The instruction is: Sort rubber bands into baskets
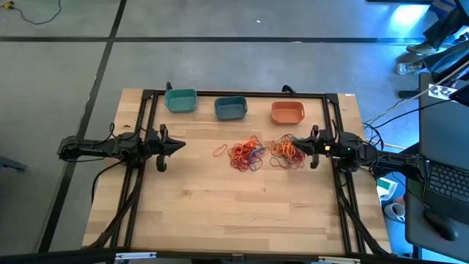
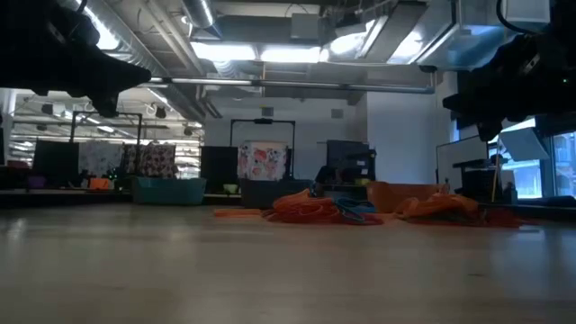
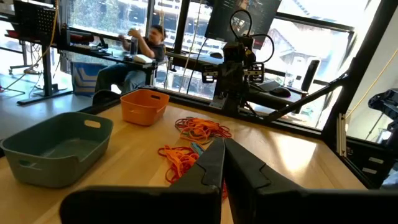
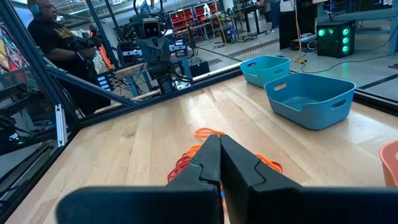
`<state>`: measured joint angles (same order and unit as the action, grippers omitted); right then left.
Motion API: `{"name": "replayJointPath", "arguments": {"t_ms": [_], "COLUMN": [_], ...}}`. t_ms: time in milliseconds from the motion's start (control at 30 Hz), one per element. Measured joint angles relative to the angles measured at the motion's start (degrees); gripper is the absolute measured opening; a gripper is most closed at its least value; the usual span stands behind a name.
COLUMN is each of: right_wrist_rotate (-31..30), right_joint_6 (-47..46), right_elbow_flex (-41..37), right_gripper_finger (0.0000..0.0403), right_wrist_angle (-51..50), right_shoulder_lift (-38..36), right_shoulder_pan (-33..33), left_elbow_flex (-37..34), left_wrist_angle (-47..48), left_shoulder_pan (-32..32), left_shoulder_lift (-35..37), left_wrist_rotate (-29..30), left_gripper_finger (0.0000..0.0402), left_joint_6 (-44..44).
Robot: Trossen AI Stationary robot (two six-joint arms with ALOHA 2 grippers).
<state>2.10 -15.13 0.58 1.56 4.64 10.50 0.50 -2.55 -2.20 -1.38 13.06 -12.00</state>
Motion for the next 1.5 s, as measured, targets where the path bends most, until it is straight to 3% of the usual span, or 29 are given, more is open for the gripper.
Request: {"name": "replayJointPath", "arguments": {"t_ms": [800, 967, 1100, 1300, 1500], "right_wrist_rotate": [-0.57, -7.16, -7.42, -8.70, -9.62], "right_joint_6": [3.49, 5.28, 5.16, 5.13, 3.62], "right_elbow_flex": [0.13, 0.15, 0.15, 0.88, 7.45], "right_gripper_finger": [0.0008, 0.0008, 0.0008, 0.0007, 0.0007], "right_wrist_angle": [1.38, 3.13, 5.65, 10.72, 10.31], "right_shoulder_lift": [0.02, 0.02, 0.34, 7.79, 22.82], "right_shoulder_pan": [0.00, 0.02, 0.02, 0.00, 0.00], "left_elbow_flex": [-0.01, -0.01, -0.01, -0.01, -0.01], "left_wrist_angle": [-2.42, -7.91, -11.00, -13.17, -19.98], "left_shoulder_pan": [0.01, 0.50, 2.24, 5.42, 7.75], "left_shoulder_lift": [0.02, 0.00, -0.98, -6.57, -14.35], "left_wrist_rotate": [0.31, 2.66, 4.57, 4.57, 4.49], "left_gripper_finger": [0.0005, 0.0005, 0.0005, 0.0005, 0.0005], "left_joint_6": [2.25, 6.44, 7.88, 9.60, 11.12]}}
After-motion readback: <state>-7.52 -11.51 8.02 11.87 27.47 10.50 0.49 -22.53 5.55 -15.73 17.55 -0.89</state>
